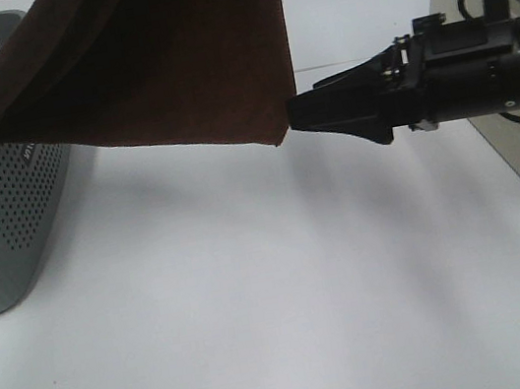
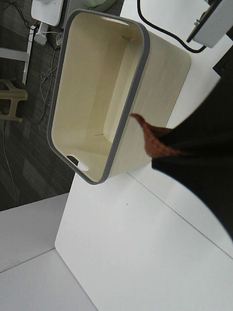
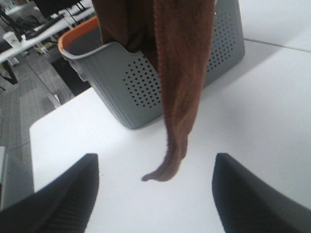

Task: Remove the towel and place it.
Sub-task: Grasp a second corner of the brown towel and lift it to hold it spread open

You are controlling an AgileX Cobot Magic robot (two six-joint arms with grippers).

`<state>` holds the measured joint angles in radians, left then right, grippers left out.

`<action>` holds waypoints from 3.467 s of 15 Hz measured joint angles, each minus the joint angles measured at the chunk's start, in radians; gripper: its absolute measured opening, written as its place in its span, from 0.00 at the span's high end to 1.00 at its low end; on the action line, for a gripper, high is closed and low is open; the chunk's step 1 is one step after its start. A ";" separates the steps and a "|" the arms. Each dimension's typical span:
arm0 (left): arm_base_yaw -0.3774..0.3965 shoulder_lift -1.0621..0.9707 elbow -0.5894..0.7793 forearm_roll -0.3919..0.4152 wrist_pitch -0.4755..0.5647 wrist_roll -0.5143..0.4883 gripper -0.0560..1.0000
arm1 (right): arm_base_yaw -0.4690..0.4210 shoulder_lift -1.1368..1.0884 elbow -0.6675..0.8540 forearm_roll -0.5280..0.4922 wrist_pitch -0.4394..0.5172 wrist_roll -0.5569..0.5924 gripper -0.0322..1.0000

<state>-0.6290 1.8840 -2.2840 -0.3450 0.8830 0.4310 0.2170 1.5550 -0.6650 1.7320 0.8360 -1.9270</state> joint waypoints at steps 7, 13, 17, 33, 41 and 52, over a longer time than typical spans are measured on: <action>0.000 0.002 0.000 -0.001 -0.034 0.000 0.95 | 0.029 0.080 -0.111 0.006 -0.095 0.060 0.36; 0.000 0.005 0.000 -0.002 -0.044 0.000 0.95 | 0.029 0.123 -0.128 0.006 -0.060 0.061 0.73; 0.000 0.005 0.000 -0.002 -0.044 0.000 0.95 | 0.029 0.125 -0.128 0.006 -0.027 0.132 0.97; 0.117 0.204 -0.026 0.166 -0.086 -0.367 0.95 | 0.029 -0.155 -0.624 -1.522 0.113 1.806 0.97; 0.118 -0.053 -0.123 0.369 -0.118 -0.315 0.95 | 0.029 -0.183 -1.105 -1.624 0.108 1.861 0.97; 0.118 0.263 -0.123 0.669 -0.173 -0.467 0.95 | 0.029 0.111 -1.116 -1.706 -0.132 1.785 0.97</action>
<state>-0.5110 2.1470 -2.4070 0.3240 0.7100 -0.0360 0.2460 1.6660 -1.7810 0.0260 0.7040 -0.1420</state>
